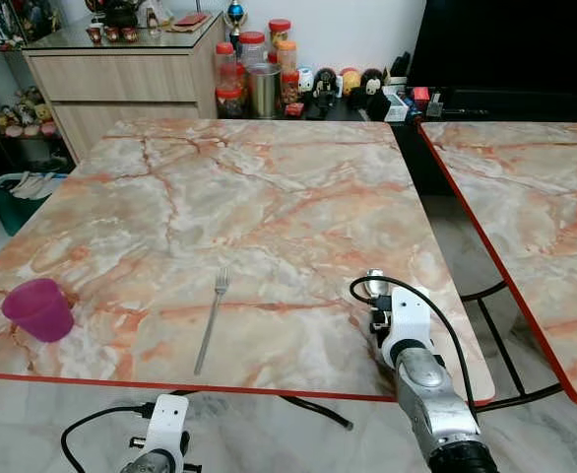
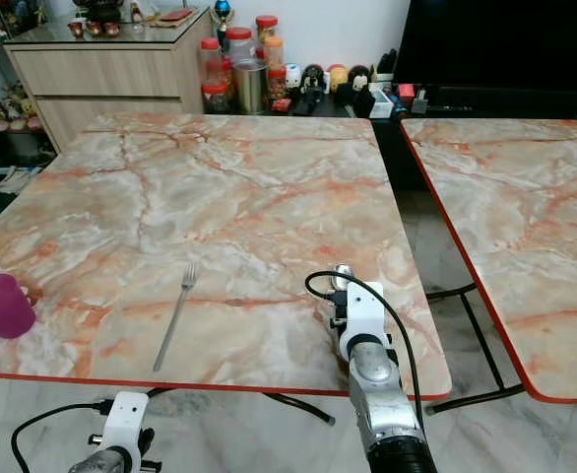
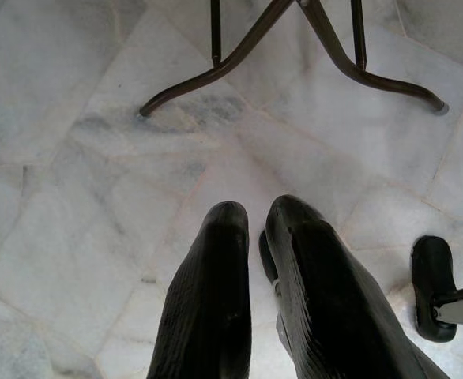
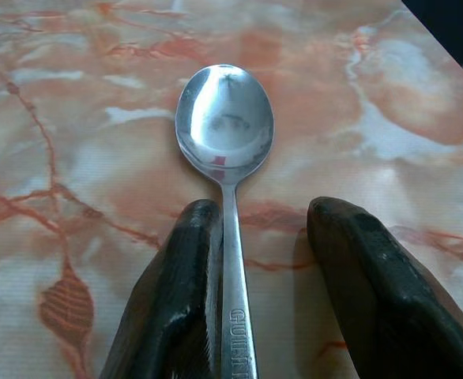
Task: Setting the table
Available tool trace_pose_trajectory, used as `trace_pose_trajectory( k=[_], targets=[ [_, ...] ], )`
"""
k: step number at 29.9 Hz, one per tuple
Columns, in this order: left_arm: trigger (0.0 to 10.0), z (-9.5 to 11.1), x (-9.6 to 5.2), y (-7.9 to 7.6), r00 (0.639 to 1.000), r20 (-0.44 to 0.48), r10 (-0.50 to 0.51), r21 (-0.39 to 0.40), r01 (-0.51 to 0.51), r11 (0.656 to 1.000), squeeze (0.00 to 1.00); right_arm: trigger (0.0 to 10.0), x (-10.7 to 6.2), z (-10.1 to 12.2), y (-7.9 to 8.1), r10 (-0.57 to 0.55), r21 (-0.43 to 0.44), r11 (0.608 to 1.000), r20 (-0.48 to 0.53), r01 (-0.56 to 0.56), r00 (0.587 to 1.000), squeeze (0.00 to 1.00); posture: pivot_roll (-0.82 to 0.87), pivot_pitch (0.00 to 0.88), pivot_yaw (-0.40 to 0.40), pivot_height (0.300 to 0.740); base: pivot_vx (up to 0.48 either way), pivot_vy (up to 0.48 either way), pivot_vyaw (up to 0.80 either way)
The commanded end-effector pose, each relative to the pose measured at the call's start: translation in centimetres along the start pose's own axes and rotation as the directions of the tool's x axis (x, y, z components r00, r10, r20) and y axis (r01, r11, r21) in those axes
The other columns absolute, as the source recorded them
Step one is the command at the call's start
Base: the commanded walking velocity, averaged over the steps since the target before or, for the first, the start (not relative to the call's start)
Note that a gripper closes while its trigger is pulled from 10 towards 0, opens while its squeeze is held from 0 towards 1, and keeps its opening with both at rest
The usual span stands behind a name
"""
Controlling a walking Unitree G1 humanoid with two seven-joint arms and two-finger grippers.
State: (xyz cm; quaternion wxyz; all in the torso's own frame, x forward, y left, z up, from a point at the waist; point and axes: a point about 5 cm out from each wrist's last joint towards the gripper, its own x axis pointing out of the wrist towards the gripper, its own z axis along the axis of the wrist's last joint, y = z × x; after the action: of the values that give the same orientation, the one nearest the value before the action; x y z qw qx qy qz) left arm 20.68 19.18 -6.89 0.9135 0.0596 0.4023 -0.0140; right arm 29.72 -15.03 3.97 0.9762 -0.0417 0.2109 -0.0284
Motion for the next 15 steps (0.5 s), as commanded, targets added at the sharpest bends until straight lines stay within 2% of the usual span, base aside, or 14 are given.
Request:
trace_pose_trajectory(
  k=[1, 8, 15],
  targets=[
    [10.0, -0.13, 0.02, 0.00, 1.000, -0.020, 0.000, 0.015, 0.000, 1.000, 0.00, 0.0, 0.03, -0.64, 0.61, 0.034, -0.009, 0.999, -0.048, -0.034, 0.998, 0.00, 0.02, 0.000, -0.011, 0.736, 0.000, 0.000, 0.00],
    [10.0, -0.23, 0.02, -0.05, 1.000, -0.029, -0.002, -0.007, 0.001, 1.000, 0.00, 0.0, 0.09, -1.03, 1.09, 0.080, -0.037, 0.996, -0.093, -0.084, 0.992, 0.00, 0.03, 0.000, -0.015, 0.736, 0.000, 0.000, 0.00],
    [10.0, -0.27, 0.02, -0.12, 0.999, -0.032, -0.008, -0.012, 0.007, 1.000, 0.00, 0.0, 0.03, -0.90, 1.08, 0.077, -0.035, 0.996, -0.088, -0.080, 0.993, 0.00, 0.02, 0.000, -0.015, 0.736, 0.000, 0.000, 0.00]
  ],
)
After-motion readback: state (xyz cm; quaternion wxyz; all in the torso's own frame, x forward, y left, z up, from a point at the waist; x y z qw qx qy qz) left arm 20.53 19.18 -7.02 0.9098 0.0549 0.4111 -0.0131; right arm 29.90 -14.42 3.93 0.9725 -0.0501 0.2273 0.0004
